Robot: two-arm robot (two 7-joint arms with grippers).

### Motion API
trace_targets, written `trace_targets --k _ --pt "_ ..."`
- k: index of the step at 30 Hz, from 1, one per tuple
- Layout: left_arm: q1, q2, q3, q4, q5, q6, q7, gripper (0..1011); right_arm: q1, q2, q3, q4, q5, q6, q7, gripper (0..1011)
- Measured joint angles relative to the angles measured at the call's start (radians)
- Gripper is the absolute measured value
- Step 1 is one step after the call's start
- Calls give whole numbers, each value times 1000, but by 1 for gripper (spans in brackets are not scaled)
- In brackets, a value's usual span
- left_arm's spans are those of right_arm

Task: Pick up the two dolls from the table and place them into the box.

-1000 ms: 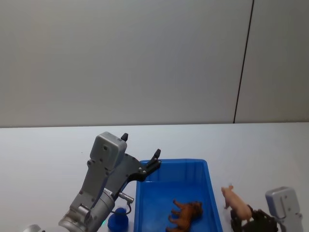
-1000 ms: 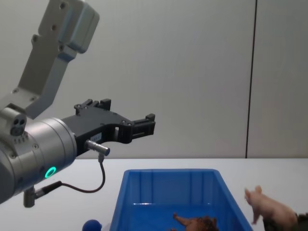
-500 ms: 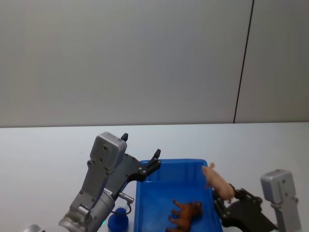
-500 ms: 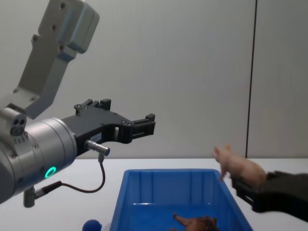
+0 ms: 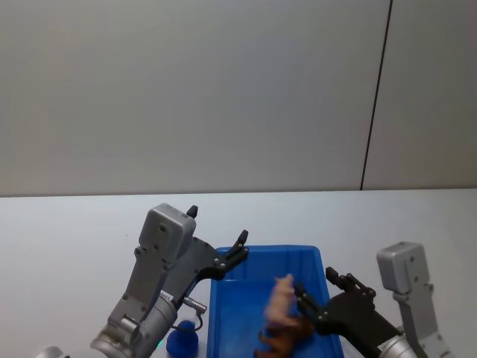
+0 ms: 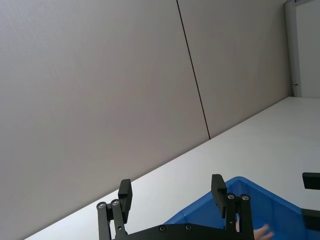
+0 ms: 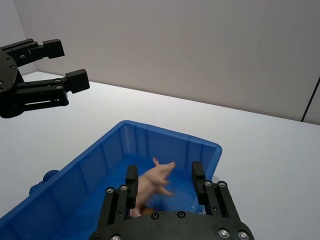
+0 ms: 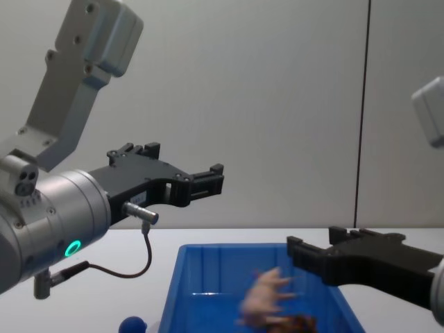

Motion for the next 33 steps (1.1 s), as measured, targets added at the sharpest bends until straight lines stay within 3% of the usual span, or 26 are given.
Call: trace_targets --k 2,5,7,14,33 --pt "0 0 0 0 0 0 0 1001 8 -4 -1 8 -1 4 1 686" --pt "0 0 0 0 0 0 0 1001 14 -8 -1 15 -3 8 0 741" --pt "0 0 0 0 0 0 0 1001 17 -9 0 18 -3 9 -4 837" --pt "0 0 0 0 0 0 0 1001 16 -7 8 18 -4 6 -39 1001" --pt "0 0 0 0 0 0 0 1001 -46 36 46 -40 25 -30 -159 1001"
